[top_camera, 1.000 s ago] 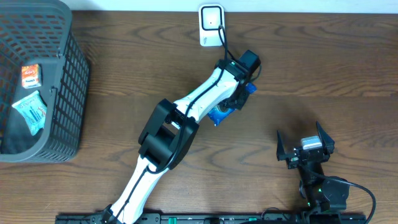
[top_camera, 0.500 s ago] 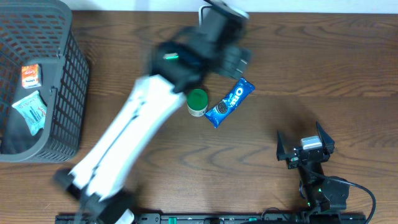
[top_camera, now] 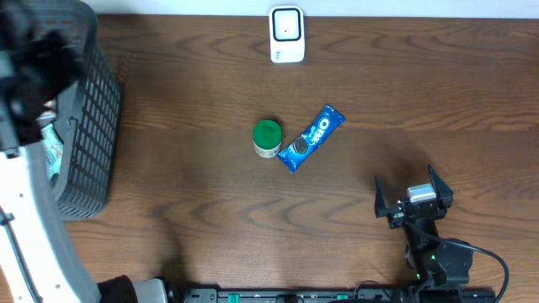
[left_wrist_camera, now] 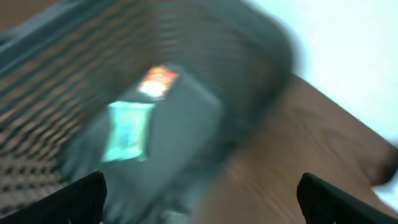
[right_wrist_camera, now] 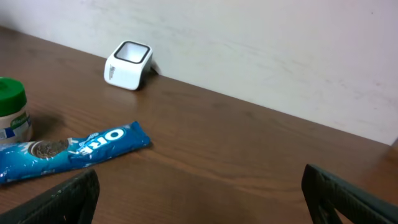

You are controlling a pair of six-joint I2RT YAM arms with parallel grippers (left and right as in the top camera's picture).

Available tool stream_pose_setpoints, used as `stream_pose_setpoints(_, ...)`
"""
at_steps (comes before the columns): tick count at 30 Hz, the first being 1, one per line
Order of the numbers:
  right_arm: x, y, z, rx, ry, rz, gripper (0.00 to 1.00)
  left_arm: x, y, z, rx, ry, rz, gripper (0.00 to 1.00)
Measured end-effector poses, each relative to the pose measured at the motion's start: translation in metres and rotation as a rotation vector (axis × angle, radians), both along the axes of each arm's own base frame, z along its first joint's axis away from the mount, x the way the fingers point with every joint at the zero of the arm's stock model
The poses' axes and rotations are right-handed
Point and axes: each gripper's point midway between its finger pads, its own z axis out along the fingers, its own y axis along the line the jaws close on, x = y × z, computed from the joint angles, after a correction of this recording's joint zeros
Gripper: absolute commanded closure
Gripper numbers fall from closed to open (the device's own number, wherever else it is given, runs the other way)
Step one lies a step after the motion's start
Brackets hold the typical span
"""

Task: Scan the item barcode
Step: 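Reach the left gripper into the basket and grasp the mint tissue-wipes pack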

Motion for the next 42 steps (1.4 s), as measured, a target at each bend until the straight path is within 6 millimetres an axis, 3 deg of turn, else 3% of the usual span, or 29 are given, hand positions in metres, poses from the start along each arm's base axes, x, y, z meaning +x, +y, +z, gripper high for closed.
stream_pose_setpoints(3,0.0,0.0,0.0,0.0,0.0,0.0,0.01,-0.016,0.041,-0.023,-0.044,0.021,0.158,0.02)
stream_pose_setpoints(6,0.0,0.0,0.0,0.0,0.0,0.0,0.01,-0.024,0.067,-0.046,-0.073,0.036,0.253,0.02)
stream_pose_setpoints(11,0.0,0.0,0.0,0.0,0.0,0.0,0.01,-0.038,0.103,-0.103,-0.12,0.081,0.383,0.02)
stream_pose_setpoints(21,0.0,0.0,0.0,0.0,0.0,0.0,0.01,-0.011,0.125,-0.175,-0.151,0.145,0.394,0.02)
stream_pose_setpoints(32,0.0,0.0,0.0,0.0,0.0,0.0,0.01,0.02,0.139,-0.282,-0.164,0.378,0.263,0.02)
stream_pose_setpoints(38,0.0,0.0,0.0,0.0,0.0,0.0,0.01,0.032,0.138,-0.307,-0.134,0.422,0.223,0.02)
stream_pose_setpoints(42,0.0,0.0,0.0,0.0,0.0,0.0,0.01,0.028,0.141,-0.325,-0.116,0.48,0.231,0.02)
